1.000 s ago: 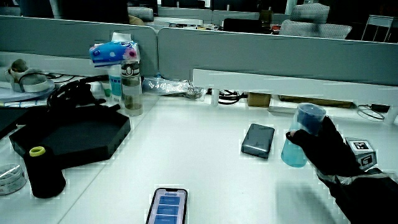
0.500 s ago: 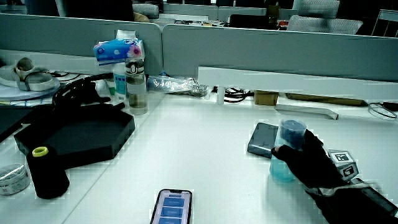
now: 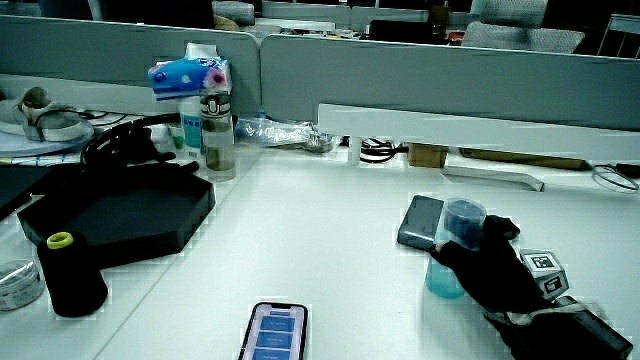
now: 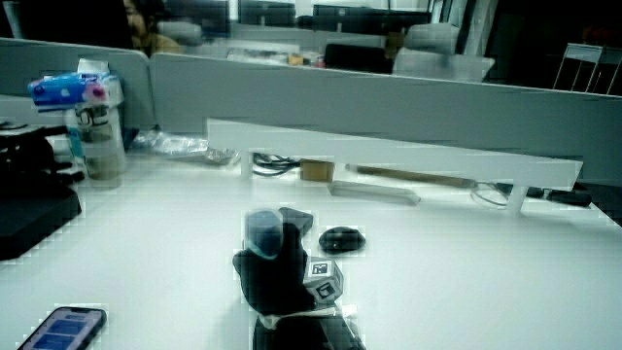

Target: Place cleaning spray

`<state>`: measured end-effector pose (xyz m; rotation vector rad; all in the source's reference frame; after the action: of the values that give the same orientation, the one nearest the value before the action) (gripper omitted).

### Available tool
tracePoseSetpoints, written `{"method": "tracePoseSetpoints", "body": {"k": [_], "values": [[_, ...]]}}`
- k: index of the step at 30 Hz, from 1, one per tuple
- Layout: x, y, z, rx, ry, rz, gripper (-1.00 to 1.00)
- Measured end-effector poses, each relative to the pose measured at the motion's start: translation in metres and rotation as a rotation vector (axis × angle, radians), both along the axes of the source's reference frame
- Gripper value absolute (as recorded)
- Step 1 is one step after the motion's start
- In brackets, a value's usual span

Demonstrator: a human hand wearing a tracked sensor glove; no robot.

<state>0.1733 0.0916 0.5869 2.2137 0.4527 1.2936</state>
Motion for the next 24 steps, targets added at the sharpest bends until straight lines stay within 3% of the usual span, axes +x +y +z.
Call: {"method": "tracePoseSetpoints", "body": {"k": [6,10,18,19,22,24], "values": [[-0.004,0.002,0.005,-0.019,0.006,0.002,-0.17],[-0.002,0.002,0.005,-0.004,-0.001,0.006,-0.31],[-0.005,-0.002,0.007,-0.025,-0.008,-0.017,-0.59],[-0.004,-0.001,0.013,-0.049,-0.010,-0.023,-0.62],[-0.003,-0.001,0.019,-0.085,-0.068,-0.066,-0.72],[-0.002,-0.002,0.016,-0.077,-0.079,-0.081,-0.79]]}}
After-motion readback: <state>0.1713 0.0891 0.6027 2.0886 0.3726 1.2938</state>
